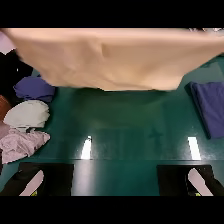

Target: Fold the shirts.

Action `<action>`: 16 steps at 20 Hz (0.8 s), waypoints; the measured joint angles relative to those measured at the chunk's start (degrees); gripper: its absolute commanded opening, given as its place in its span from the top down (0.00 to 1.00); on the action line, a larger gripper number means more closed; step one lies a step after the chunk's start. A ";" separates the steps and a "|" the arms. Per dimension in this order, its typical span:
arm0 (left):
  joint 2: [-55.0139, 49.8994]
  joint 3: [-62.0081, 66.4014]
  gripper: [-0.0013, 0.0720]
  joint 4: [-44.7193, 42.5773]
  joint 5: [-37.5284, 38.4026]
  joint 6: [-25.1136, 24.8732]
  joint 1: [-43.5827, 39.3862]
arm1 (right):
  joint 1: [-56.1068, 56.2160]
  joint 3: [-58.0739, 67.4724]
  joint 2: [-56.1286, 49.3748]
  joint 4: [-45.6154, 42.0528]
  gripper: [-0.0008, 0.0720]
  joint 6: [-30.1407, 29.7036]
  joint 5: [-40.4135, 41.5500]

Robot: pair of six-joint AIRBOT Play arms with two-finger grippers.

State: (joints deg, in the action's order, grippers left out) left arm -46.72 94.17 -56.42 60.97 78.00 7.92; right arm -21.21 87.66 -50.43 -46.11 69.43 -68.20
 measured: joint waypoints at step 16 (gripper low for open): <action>-1.49 12.79 0.95 5.20 6.51 5.86 0.00 | 0.20 19.41 -3.23 -13.27 0.97 5.90 -8.59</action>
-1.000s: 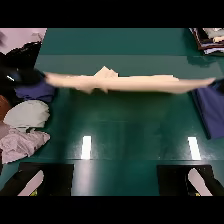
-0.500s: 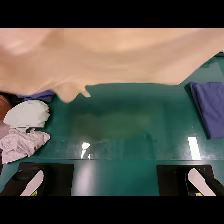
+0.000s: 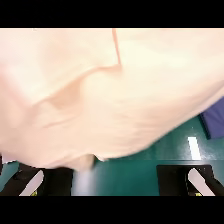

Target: Fold the shirts.

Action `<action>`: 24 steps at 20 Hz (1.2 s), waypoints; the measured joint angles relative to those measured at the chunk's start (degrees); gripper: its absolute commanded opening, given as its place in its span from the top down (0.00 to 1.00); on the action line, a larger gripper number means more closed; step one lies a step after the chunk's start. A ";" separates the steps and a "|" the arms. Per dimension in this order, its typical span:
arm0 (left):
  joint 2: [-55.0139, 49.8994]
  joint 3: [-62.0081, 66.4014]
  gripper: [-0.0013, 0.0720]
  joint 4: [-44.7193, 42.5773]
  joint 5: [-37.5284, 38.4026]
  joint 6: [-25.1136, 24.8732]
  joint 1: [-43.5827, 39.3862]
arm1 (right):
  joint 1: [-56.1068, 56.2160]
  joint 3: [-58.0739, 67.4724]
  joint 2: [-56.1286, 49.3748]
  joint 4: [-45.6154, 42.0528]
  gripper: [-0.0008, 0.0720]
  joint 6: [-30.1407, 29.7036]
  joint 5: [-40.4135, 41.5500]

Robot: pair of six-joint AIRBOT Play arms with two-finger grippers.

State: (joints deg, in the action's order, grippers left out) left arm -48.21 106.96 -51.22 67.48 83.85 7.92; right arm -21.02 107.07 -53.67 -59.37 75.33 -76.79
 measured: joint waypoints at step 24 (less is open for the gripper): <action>-42.93 -14.27 0.95 -12.76 -8.37 -11.30 -5.29 | 15.50 -0.44 -45.75 -6.86 0.97 0.31 1.36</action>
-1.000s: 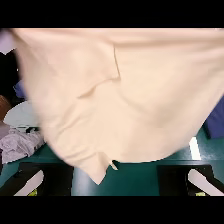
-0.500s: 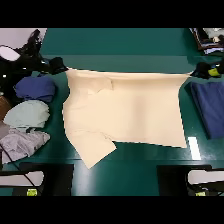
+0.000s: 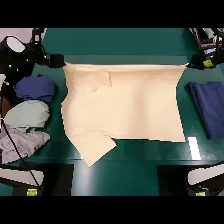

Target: Fold the shirts.

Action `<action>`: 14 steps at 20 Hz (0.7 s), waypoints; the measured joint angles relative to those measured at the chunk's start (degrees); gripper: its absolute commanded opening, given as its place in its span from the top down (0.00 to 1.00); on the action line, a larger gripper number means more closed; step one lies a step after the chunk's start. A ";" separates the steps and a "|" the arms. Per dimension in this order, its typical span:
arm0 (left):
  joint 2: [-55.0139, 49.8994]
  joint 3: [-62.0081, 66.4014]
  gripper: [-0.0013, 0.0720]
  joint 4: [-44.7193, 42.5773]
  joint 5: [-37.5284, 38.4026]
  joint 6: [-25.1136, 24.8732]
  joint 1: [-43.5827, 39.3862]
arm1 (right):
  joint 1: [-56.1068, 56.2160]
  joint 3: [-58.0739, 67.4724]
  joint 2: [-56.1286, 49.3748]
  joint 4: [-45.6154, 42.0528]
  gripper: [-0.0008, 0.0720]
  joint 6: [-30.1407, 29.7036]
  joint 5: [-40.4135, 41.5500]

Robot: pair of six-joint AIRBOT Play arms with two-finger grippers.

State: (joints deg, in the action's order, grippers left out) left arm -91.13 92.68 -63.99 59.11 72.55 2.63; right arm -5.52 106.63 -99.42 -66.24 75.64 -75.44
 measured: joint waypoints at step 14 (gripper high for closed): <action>1.97 -19.47 0.15 -3.87 9.11 6.25 0.07 | -0.20 -30.64 11.15 0.15 0.33 -0.09 3.56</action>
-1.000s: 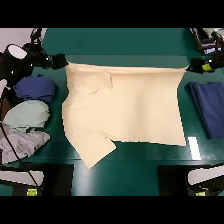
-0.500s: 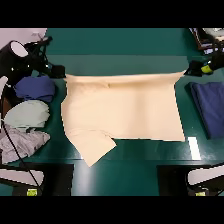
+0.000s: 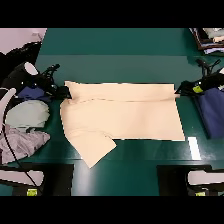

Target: Fold the shirts.

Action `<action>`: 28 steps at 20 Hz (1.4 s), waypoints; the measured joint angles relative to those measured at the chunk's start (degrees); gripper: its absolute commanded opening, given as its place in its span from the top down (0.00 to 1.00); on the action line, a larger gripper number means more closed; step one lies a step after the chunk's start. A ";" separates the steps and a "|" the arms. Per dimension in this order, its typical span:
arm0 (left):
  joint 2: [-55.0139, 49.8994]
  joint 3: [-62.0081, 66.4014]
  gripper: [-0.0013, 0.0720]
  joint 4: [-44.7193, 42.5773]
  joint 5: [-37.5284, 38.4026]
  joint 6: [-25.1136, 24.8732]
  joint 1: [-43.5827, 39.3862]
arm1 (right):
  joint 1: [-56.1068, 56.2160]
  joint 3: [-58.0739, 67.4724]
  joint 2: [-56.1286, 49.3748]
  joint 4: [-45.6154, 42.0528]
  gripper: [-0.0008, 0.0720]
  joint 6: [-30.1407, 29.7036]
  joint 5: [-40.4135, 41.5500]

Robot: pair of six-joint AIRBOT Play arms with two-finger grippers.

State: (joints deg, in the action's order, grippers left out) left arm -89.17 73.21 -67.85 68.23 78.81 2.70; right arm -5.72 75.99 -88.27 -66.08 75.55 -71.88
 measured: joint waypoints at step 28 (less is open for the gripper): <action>41.99 -54.86 0.93 19.12 -7.02 6.67 -0.17 | -4.24 -17.86 24.50 0.52 0.38 -0.22 1.03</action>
State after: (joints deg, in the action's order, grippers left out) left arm -47.18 18.35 -48.73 61.21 85.47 2.52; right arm -9.96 58.13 -63.77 -65.56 75.33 -70.85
